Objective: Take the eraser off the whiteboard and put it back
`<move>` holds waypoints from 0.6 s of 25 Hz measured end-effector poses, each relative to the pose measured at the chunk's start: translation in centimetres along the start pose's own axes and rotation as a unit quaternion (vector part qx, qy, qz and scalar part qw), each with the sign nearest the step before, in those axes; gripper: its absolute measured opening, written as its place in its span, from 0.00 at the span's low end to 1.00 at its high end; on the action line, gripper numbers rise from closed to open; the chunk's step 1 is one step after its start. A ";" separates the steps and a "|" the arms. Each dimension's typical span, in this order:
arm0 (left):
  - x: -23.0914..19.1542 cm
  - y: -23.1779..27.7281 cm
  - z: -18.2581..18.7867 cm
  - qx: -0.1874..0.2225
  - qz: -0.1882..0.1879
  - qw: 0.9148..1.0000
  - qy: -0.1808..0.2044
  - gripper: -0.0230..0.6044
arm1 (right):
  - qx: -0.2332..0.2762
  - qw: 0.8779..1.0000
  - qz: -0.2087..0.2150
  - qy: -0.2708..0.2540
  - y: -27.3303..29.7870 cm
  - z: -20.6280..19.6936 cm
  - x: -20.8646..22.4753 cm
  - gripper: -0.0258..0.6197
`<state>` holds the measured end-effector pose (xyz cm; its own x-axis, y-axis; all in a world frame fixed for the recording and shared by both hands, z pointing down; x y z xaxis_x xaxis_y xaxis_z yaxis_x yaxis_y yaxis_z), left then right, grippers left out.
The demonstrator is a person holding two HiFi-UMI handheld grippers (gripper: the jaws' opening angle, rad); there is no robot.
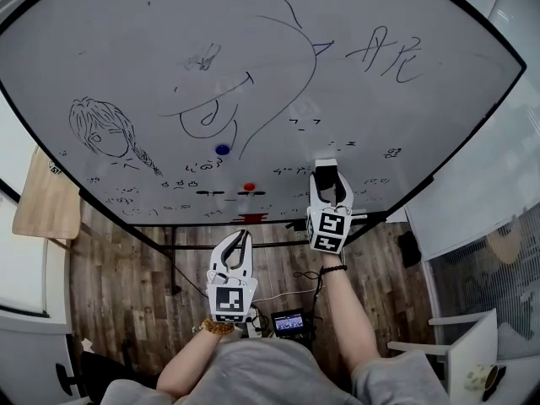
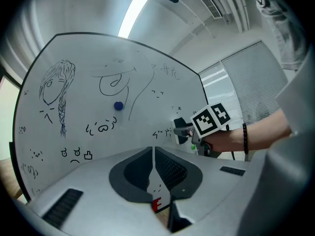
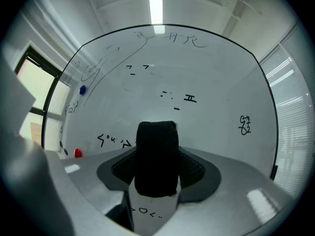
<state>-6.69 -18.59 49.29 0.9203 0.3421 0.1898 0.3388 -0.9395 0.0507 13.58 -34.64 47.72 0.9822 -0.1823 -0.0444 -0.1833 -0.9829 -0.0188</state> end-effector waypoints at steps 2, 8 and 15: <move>0.0 0.0 0.0 -0.001 -0.001 1.000 -0.001 0.05 | -0.001 1.000 0.001 -0.001 0.0 0.0 0.0 0.41; 0.3 0.2 -0.1 -0.001 -0.007 1.000 -0.004 0.05 | -0.001 1.000 0.017 -0.022 -0.5 0.3 -0.3 0.47; 1.2 0.4 0.1 0.002 -0.020 1.000 -0.004 0.05 | 0.026 0.999 0.014 -0.022 -3.9 1.8 -0.6 0.47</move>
<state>-5.45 -18.57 49.46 0.9078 0.3790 0.1796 0.3754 -0.9252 0.0549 13.67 -30.65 46.02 0.9742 -0.2070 -0.0898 -0.2135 -0.9745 -0.0690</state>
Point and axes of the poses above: the fingertips, and each gripper's own axes: y forward along the fingers, x to its right, z out of its top, the point moved 3 cm from there along -y, backward along the fingers, and after that the axes turned 6 degrees about y, right-handed, at the moved point
